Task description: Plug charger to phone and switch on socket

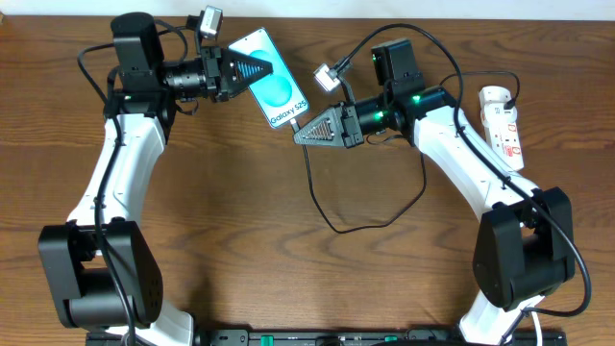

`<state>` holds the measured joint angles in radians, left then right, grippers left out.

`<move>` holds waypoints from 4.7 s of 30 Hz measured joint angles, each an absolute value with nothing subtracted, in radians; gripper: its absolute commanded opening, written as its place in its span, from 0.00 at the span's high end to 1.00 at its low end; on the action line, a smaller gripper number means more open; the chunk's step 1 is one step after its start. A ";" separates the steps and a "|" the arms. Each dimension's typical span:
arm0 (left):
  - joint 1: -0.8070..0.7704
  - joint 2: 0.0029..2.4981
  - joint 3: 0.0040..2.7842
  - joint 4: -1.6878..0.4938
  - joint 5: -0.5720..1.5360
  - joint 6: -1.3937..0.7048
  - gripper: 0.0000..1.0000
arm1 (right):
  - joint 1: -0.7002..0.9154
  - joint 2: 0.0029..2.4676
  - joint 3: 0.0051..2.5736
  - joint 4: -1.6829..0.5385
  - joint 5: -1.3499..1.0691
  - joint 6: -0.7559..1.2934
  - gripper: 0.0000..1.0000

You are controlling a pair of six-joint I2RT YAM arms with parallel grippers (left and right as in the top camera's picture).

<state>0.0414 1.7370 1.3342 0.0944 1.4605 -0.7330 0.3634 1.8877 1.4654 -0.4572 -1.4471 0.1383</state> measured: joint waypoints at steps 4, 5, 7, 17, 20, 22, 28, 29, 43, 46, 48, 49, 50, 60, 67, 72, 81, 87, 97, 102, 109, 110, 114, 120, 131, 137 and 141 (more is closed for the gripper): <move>0.046 1.737 1.334 0.096 1.460 -0.733 0.93 | 0.364 1.888 1.464 -0.425 -1.447 0.171 0.99; 0.047 1.737 1.334 0.098 1.460 -0.732 0.92 | 0.364 1.888 1.463 -0.418 -1.448 0.180 0.98; 0.049 1.737 1.334 0.099 1.459 -0.729 0.93 | 0.364 1.888 1.462 -0.406 -1.448 0.196 0.98; 0.051 1.737 1.334 0.102 1.465 -0.690 0.93 | 0.364 1.888 1.461 -0.395 -1.446 0.235 0.98; 0.051 1.737 1.334 0.102 1.468 -0.676 0.93 | 0.364 1.888 1.459 -0.395 -1.446 0.236 0.98; 0.051 1.737 1.334 0.102 1.469 -0.672 0.93 | 0.364 1.888 1.458 -0.395 -1.446 0.238 0.98; 0.051 1.737 1.334 0.102 1.472 -0.654 0.93 | 0.364 1.889 1.457 -0.395 -1.445 0.245 0.99; 0.051 1.737 1.334 0.102 1.473 -0.653 0.93 | 0.364 1.889 1.457 -0.395 -1.445 0.245 0.99; 0.038 1.737 1.334 0.102 1.480 -0.653 0.93 | 0.363 1.890 1.457 -0.392 -1.453 0.246 0.98; 0.038 1.737 1.334 0.102 1.480 -0.654 0.93 | 0.363 1.890 1.457 -0.392 -1.454 0.246 0.98; 0.038 1.737 1.334 0.102 1.480 -0.654 0.93 | 0.363 1.890 1.457 -0.392 -1.454 0.246 0.98; 0.038 1.737 1.334 0.102 1.480 -0.654 0.93 | 0.363 1.890 1.457 -0.392 -1.454 0.247 0.99; 0.038 1.737 1.334 0.102 1.480 -0.654 0.93 | 0.363 1.890 1.457 -0.392 -1.454 0.246 0.99; 0.037 1.737 1.334 0.102 1.480 -0.657 0.92 | 0.363 1.890 1.457 -0.392 -1.454 0.250 0.98; 0.037 1.737 1.334 0.102 1.480 -0.657 0.93 | 0.363 1.890 1.457 -0.392 -1.454 0.253 0.87; 0.009 1.737 1.334 0.091 1.507 -0.657 0.93 | 0.363 1.890 1.458 -0.376 -1.446 0.255 0.69; -0.001 1.737 1.334 0.090 1.525 -0.657 0.93 | 0.363 1.890 1.458 -0.375 -1.438 0.259 0.29; -0.001 1.737 1.334 0.090 1.534 -0.657 0.93 | 0.363 1.890 1.459 -0.374 -1.435 0.257 0.01; -0.001 1.737 1.334 0.091 1.536 -0.653 0.93 | 0.361 1.890 1.460 -0.472 -1.248 0.270 0.01; -0.001 1.751 1.331 0.091 1.487 -0.627 0.93 | 0.345 1.834 1.473 -0.682 -1.013 0.258 0.01; -0.001 1.748 1.331 0.089 1.522 -0.632 0.93 | 0.279 1.747 1.472 -0.805 -0.759 0.211 0.01; -0.001 1.748 1.331 0.090 1.523 -0.632 0.93 | 0.271 1.725 1.472 -0.819 -0.739 0.206 0.01; -0.001 1.748 1.331 0.089 1.526 -0.632 0.93 | 0.262 1.607 1.472 -0.873 -0.695 0.194 0.01; -0.001 1.748 1.331 0.090 1.537 -0.632 0.93 | 0.263 1.471 1.472 -0.948 -0.636 0.184 0.01; -0.001 1.748 1.331 0.089 1.520 -0.632 0.93 | 0.271 1.552 1.472 -0.983 -0.465 0.234 0.01; 0.017 1.748 1.331 0.089 1.481 -0.649 0.93 | 0.327 1.707 1.472 -0.937 -0.418 0.284 0.01; 0.068 1.748 1.331 0.089 1.475 -0.659 0.93 | 0.370 1.792 1.472 -0.887 -0.409 0.322 0.03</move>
